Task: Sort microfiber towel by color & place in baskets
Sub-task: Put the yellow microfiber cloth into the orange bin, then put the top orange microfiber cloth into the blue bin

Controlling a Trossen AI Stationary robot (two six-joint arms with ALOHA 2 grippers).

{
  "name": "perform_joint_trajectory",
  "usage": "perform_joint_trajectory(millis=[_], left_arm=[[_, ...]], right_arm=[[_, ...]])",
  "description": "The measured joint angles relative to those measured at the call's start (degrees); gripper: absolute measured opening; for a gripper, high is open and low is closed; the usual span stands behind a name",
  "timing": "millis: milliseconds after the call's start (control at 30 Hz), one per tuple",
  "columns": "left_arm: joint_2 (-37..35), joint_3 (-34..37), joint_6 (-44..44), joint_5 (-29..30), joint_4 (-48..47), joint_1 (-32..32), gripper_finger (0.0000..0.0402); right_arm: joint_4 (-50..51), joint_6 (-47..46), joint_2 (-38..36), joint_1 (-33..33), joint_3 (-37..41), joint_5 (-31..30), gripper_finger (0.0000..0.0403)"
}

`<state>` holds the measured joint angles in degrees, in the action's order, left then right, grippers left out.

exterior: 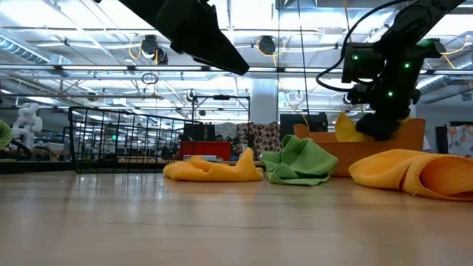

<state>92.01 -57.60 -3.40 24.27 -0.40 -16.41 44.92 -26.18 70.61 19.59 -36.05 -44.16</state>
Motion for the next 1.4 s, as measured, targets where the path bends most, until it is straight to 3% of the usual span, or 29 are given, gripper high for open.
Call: perform_joint_trajectory(millis=[400,700,900,1100,1267,1400], left_arm=[[0.0,0.0,0.1,0.0,1.6,-0.1,0.0240],[0.0,0.0,0.2,0.0,1.3,-0.3,0.0240],[0.0,0.0,0.3,0.0,1.1,-0.6,0.0240],[0.0,0.0,0.1,0.0,0.9,-0.6,0.0240],[0.0,0.0,0.1,0.0,0.9,-0.6,0.0240],[0.0,0.0,0.1,-0.2,0.8,-0.6,0.0240]], right_arm=[[6.2,-0.9,-1.1,-0.6,-4.8,1.1,0.0172],[13.3,-3.5,-4.3,-1.4,-10.2,2.8,0.0207],[17.4,-6.0,-6.2,-4.1,-13.3,4.7,0.0180],[15.5,-5.8,-6.7,-6.6,-13.2,5.2,0.0101],[11.8,-4.1,-4.5,-3.6,-10.3,3.1,0.0013],[6.7,-0.3,-1.9,0.6,-7.7,3.8,0.0015]])
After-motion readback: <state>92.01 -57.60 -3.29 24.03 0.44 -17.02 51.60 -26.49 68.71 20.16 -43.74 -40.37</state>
